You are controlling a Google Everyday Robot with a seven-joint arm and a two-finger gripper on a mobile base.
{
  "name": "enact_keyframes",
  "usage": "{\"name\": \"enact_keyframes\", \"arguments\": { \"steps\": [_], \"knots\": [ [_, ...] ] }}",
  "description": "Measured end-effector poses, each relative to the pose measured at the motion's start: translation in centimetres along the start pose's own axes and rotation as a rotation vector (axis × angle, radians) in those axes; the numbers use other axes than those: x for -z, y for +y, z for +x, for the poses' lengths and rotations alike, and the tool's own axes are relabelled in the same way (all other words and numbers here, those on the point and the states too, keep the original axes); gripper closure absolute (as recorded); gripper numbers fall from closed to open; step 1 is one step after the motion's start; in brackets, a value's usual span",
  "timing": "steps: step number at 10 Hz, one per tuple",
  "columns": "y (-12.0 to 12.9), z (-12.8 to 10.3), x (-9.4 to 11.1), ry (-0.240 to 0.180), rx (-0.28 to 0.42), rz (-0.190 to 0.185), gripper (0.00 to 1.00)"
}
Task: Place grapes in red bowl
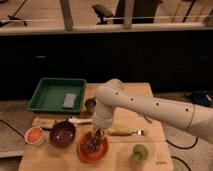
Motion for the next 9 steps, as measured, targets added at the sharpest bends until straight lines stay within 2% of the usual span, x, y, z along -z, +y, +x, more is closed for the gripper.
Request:
{"name": "enact_keyframes", "arguments": {
  "steps": [9],
  "knots": [
    [-0.06,-0.12,0.02,-0.001,0.025,-0.001,0.98]
  ]
}}
